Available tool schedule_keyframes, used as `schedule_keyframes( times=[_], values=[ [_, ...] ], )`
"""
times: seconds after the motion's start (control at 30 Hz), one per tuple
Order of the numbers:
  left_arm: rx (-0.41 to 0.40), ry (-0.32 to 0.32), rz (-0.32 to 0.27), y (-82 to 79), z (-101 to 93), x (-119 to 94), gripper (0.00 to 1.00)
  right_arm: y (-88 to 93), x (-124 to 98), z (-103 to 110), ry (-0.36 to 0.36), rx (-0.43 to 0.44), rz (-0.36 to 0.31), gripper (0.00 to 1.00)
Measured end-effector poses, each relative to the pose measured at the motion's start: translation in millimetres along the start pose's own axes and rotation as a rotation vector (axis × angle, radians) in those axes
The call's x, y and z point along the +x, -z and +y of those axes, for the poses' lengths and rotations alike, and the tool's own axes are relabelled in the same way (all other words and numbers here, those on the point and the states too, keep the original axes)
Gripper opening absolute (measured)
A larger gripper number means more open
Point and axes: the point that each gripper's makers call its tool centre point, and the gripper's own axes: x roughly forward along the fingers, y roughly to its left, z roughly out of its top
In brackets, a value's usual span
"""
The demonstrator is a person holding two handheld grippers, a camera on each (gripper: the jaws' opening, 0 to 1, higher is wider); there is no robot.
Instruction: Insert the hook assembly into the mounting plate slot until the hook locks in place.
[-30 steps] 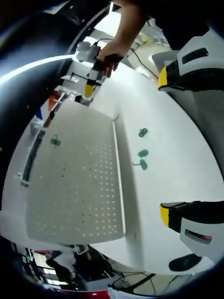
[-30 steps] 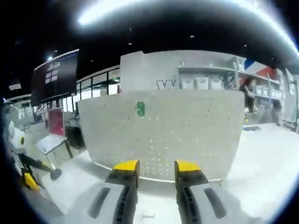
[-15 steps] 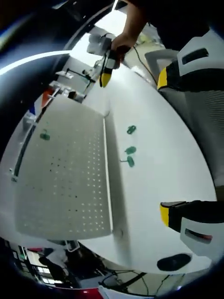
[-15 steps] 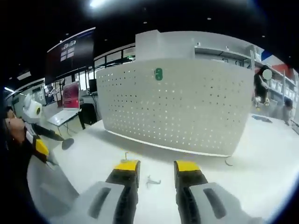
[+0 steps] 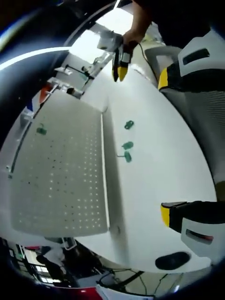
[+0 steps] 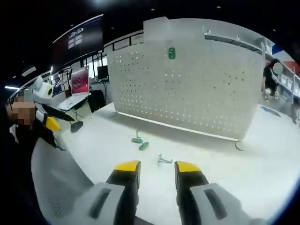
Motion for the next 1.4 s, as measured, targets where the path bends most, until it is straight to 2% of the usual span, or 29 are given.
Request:
schedule_keyframes(
  times=[0.07,0.33,0.57,0.77,0.97,1.07,1.3,1.4],
  values=[
    [-0.007,0.014,-0.011,-0.9,-3.2,1,0.97,6.3,2,2,-0.014,0.008,0.019,0.27],
    [-0.014,0.014,0.009,4.7,-4.1,7,0.97,29.9,13,17,-0.091,-0.008,0.096,0.28],
    [-0.035,0.008,0.022,10.9,-1.8,10,0.95,27.3,40,22,-0.159,-0.035,0.125,0.27],
    [-0.044,0.015,0.035,10.3,-4.3,18,0.95,14.2,80,31,-0.24,-0.089,0.129,0.26],
    [-0.043,0.028,0.051,11.3,-4.0,25,0.95,13.3,121,36,-0.292,-0.08,0.159,0.25],
    [-0.043,0.026,0.068,14.8,-2.0,28,0.95,14.7,142,40,-0.317,-0.111,0.188,0.25],
    [-0.049,0.011,0.082,15.5,7.3,28,0.95,13.5,180,43,-0.352,-0.151,0.22,0.23],
    [-0.04,0.003,0.09,16.7,11.0,29,0.96,14.3,195,43,-0.348,-0.129,0.227,0.21]
  ],
)
